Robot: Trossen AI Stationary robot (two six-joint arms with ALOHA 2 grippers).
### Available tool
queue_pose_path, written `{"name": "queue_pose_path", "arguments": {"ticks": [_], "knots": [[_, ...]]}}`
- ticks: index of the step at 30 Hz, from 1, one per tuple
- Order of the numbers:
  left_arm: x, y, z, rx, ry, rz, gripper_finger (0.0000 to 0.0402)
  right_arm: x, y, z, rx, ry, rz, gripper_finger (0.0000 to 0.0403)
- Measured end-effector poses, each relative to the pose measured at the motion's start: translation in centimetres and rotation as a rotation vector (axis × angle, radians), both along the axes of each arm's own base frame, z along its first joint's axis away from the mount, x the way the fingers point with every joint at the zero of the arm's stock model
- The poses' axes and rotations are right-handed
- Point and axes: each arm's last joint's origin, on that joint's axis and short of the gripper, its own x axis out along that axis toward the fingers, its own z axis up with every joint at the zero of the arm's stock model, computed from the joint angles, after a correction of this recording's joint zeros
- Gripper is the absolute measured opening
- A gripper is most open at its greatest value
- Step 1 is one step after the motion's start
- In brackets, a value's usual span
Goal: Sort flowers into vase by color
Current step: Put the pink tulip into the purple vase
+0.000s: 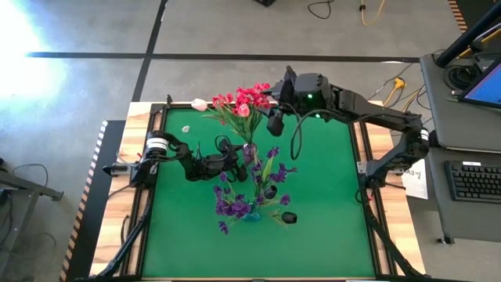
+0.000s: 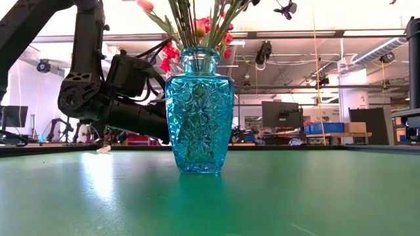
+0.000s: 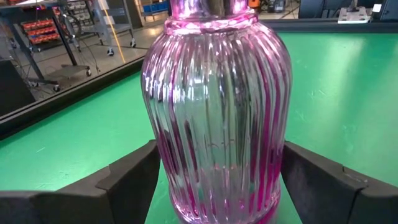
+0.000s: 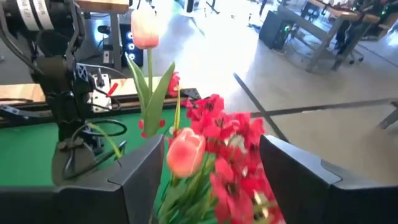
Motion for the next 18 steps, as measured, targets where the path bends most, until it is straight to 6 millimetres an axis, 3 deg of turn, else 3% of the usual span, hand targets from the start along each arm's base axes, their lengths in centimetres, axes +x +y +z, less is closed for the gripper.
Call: {"name": "queue_pose_path", "arguments": {"ticks": [18], "knots": [[0.0,0.0,-0.2,-0.003,0.026,-0.001,0.0300,6.4,-1.3,-0.2,-0.089,0.086,0.087,0.0276]]}}
